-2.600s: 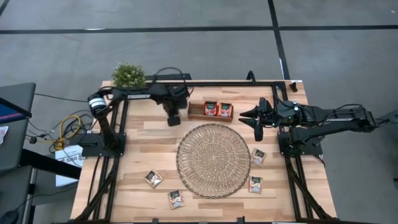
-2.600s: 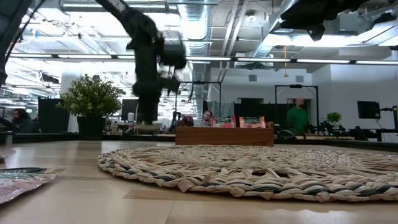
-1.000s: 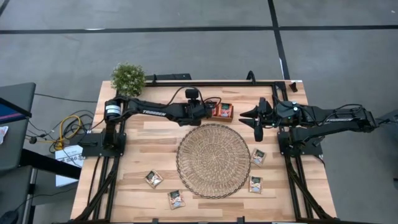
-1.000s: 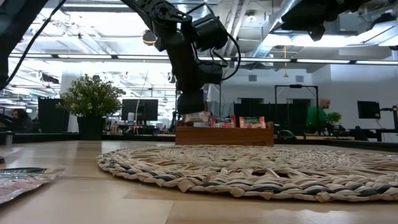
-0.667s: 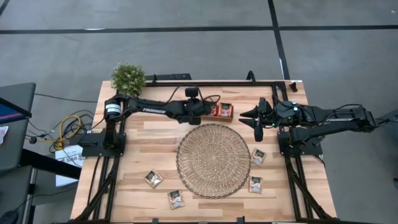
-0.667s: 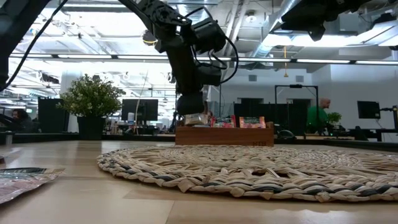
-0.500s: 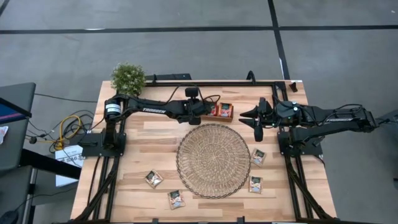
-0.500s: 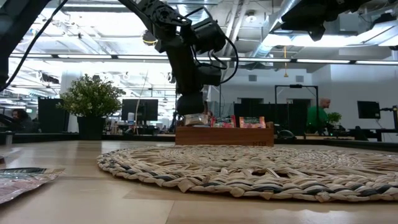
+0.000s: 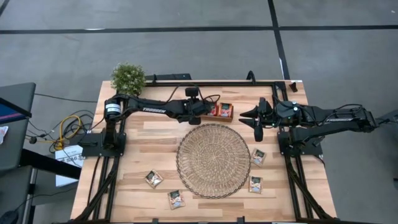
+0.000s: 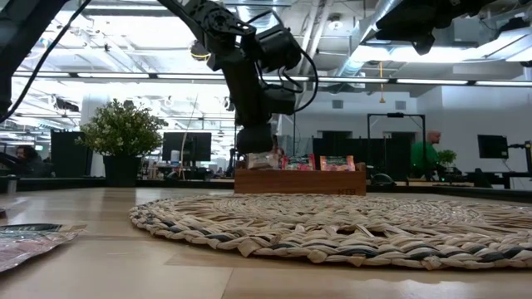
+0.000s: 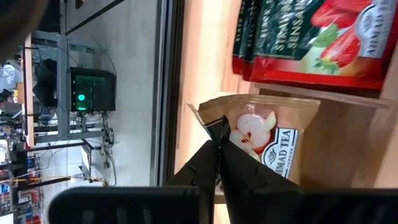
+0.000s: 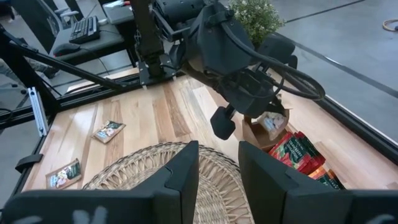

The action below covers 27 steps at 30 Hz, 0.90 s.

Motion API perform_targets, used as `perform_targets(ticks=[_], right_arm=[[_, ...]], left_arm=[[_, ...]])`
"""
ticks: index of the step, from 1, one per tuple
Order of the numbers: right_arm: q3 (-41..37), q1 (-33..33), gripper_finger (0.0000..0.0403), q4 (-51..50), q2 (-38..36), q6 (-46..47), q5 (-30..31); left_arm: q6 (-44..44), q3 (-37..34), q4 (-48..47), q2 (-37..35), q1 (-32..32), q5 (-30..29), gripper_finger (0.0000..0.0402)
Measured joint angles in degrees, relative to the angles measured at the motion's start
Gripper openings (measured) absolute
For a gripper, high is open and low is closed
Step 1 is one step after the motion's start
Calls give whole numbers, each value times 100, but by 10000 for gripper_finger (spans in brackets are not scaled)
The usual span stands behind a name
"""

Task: Pick & Place Tea
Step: Put the brown tea bag into the left section of the wooden organizer

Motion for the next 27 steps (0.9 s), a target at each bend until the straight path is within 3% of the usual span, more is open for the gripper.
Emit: perform_targets(ticks=[14,27], right_arm=[[0,0,104,1,0,0,-2],[0,2,104,3,0,2,-2]], left_arm=[[504,0,20,-2,20,5,87],[509,2,19,-4,16,31,127]])
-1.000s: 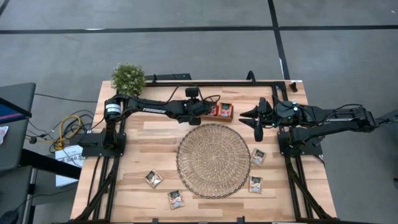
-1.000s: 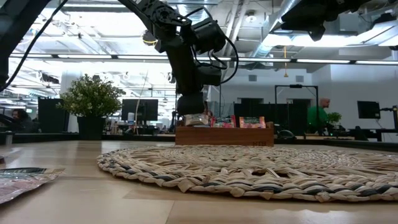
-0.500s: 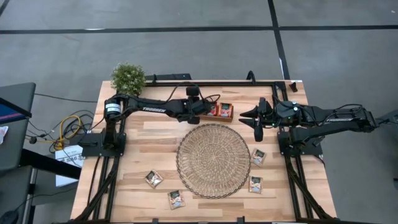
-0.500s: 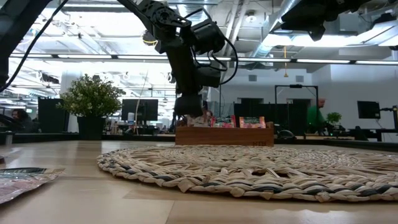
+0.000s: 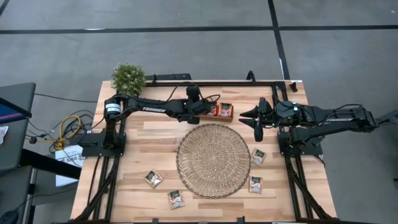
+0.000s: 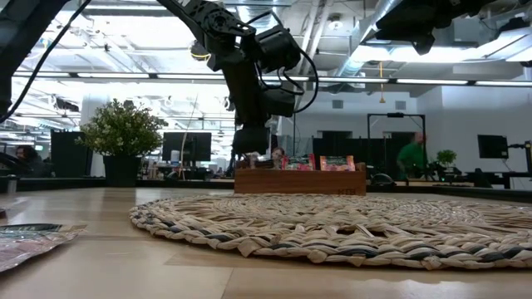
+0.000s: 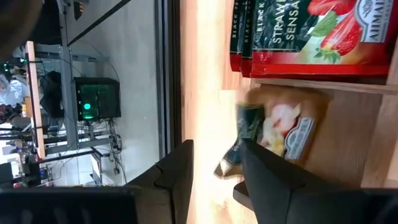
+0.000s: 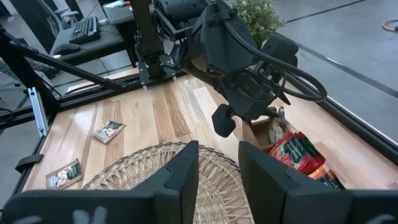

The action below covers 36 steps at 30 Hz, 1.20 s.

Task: Pick & Place Tea
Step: Put the brown tea bag into the left section of the wooden organizer

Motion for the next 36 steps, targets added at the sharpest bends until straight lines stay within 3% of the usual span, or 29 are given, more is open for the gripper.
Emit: perform_targets(ticks=[7,15,20,25,32,36], right_arm=[[0,0,104,4,0,2,-1],[0,0,104,4,0,0,-1],[2,0,104,-9,-2,-43,-3],[2,0,104,-30,-2,-48,-13],[2,6,104,-94,-2,-97,-162],[2,69,104,-92,-2,-194,-297]], left_arm=[[11,0,-1,0,22,-3,147],[568,7,-95,-104,-111,-1851,152],[325,11,-809,-667,-507,-1794,151],[-1299,11,-2176,-1474,-1026,-862,151],[-4535,15,-3713,-2288,-1665,2304,151],[-5564,15,-4107,-2296,-2066,3468,151]])
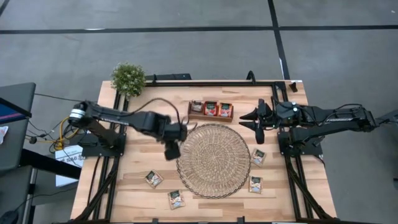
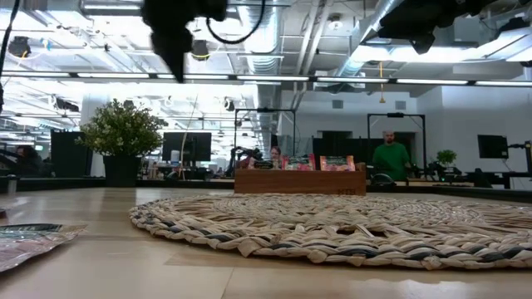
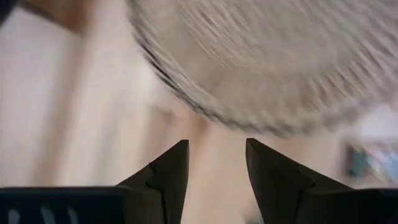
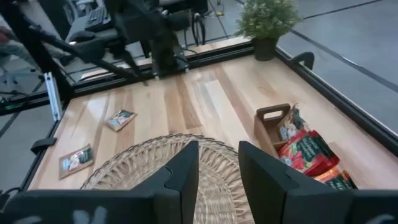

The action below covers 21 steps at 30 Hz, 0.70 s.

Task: Pick & Place Tea
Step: Put the brown tea bag into the left section of the wooden organizer

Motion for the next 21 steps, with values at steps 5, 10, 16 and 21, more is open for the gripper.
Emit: perform_targets(ticks=[5,10,16,21], right_arm=[[0,123,104,0,0,-10,-10],[0,279,104,13,0,-6,-12],[0,473,104,5,0,-5,-12],[0,610,104,2,0,-60,-10]], left_arm=[[-385,-2,-301,313,-699,228,152],[-1299,-4,-635,701,-1320,253,152],[-3116,-7,-865,805,-1815,399,152],[-4093,-38,-987,805,-2182,330,148]])
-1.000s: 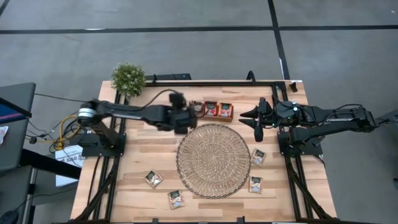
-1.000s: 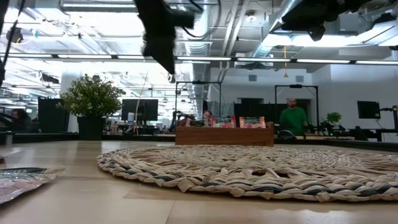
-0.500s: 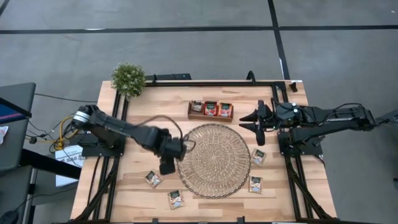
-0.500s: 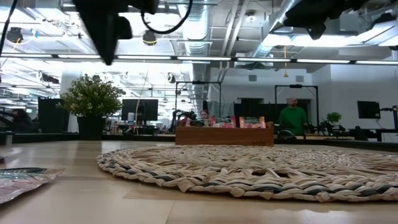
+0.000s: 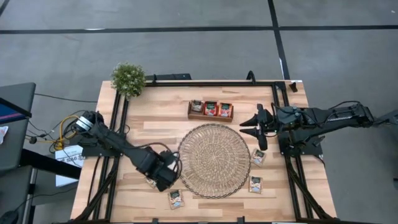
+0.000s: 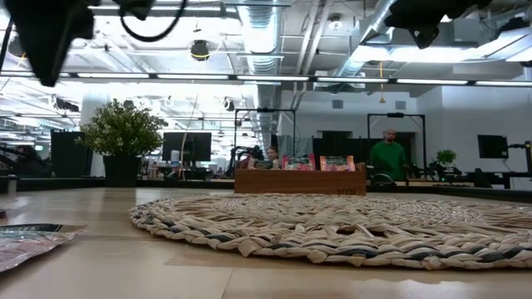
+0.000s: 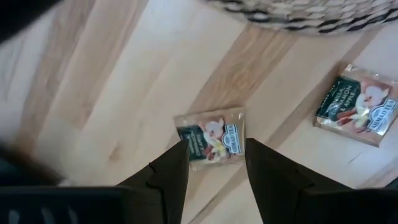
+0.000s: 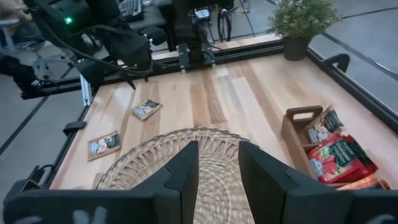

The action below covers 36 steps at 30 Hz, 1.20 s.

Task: Pick & Place Tea
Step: Put the brown tea bag into the left section of the wooden organizer

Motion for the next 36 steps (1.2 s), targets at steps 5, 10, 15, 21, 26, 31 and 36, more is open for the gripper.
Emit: perform_targets(ticks=[5,10,15,21,26,31,36], right_arm=[[0,121,104,-3,0,-193,0],[0,188,104,-201,-51,-251,2],[-4,188,104,-632,-432,-197,34],[-420,249,104,-554,-1391,166,39],[-1065,361,104,-254,-2382,771,157],[-1434,461,104,27,-3101,855,155],[-1523,485,104,40,-3504,828,155]], left_arm=[[-737,-674,303,-84,-272,90,137],[-1150,-1434,1150,-151,-369,442,118],[-1201,-1794,1799,-155,-383,484,98],[-1471,-1905,1775,-250,-424,595,86],[-1725,-2025,1779,-460,-537,736,82],[-1800,-2184,1814,-463,-538,936,83],[-1782,-2304,2076,-459,-493,821,83]])
